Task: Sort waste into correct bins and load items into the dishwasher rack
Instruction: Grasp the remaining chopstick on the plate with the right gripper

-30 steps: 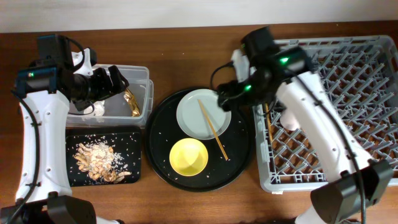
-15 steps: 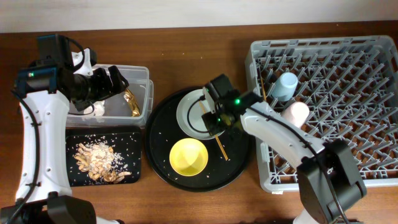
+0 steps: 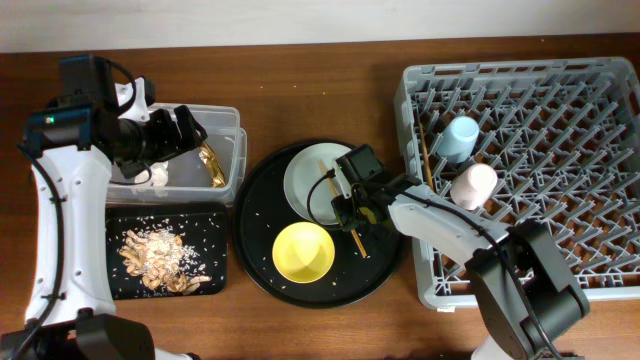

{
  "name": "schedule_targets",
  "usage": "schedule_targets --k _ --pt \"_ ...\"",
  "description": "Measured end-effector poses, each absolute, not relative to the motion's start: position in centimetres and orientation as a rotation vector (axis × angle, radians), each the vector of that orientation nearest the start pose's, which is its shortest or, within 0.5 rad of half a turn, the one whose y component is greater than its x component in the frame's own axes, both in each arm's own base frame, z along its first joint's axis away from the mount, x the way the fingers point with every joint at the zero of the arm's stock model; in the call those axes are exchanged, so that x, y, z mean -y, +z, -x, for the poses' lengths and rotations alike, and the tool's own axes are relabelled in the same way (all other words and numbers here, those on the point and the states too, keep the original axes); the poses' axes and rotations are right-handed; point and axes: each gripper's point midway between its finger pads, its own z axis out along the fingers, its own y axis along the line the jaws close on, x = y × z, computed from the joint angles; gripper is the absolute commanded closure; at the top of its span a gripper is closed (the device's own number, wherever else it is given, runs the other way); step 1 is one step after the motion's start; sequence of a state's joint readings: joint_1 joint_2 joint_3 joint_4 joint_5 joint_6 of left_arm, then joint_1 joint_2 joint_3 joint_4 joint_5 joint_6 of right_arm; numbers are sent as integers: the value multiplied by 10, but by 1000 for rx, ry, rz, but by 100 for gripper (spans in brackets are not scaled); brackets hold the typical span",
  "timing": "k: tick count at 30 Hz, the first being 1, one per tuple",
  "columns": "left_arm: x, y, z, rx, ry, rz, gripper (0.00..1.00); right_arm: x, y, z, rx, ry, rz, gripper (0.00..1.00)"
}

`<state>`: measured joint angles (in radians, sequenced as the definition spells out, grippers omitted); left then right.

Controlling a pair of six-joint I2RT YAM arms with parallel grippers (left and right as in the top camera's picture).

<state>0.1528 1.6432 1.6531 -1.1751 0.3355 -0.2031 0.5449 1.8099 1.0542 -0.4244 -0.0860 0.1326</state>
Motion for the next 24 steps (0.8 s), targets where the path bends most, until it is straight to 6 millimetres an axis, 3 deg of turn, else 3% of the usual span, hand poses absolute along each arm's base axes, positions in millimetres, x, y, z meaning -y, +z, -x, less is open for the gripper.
schedule_targets --k 9,18,20,24 --pt "-1 222 -381 -2682 -472 387 1 -218 19 -331 -2722 296 596 86" --pt "-1 222 -381 -2681 -472 386 1 -223 24 -332 -2710 333 600 93" --pt "-1 222 -381 -2681 -472 386 1 -224 29 -332 -2710 339 601 96" --pt "-1 222 -381 -2682 -472 387 1 -224 78 -333 -2667 358 593 96"
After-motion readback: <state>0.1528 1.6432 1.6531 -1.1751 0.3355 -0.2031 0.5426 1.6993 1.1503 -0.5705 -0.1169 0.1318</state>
